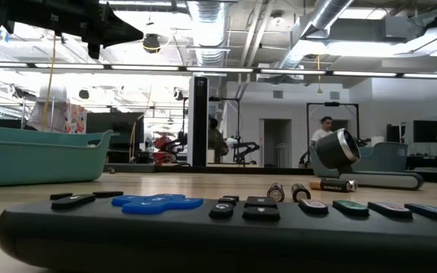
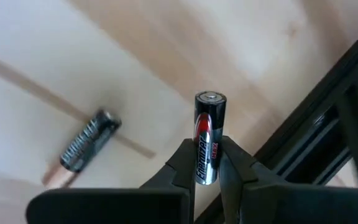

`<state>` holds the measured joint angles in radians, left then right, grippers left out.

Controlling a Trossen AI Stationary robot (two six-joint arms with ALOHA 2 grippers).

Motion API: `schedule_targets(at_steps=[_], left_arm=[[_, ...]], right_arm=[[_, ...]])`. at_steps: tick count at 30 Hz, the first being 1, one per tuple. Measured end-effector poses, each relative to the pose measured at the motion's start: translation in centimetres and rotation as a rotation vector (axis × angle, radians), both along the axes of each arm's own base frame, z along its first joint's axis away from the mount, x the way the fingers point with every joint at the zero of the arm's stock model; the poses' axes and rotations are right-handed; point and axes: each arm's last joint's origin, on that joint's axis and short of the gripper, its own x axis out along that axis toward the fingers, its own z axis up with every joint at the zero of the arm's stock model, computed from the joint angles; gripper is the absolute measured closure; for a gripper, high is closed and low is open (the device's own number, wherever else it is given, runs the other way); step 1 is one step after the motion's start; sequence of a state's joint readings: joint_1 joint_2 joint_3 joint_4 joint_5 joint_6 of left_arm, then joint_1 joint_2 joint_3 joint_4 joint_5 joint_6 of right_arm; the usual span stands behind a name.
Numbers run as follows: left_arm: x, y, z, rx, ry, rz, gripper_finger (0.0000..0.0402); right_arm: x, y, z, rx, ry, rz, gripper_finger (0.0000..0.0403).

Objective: Sort batteries
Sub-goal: Put the silver battery into the blue bin

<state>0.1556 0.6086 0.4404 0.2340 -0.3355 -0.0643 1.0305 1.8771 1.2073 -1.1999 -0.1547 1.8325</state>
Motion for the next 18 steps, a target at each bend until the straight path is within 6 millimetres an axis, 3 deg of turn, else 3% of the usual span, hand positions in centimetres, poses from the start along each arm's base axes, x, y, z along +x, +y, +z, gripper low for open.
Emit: schedule_targets(at_steps=[8,18], left_arm=[[0.0,0.0,0.0,-0.001,0.002,0.0,0.0401],[0.0,0.0,-0.1,-0.024,0.001,-0.009,0.0401]], right_arm=[[2.0,-3.2,2.7,-0.101,-0.124,0.025,0.0349],[8.8,-7.9,3.1,-0.183,-0.373,0.231,0.0349]])
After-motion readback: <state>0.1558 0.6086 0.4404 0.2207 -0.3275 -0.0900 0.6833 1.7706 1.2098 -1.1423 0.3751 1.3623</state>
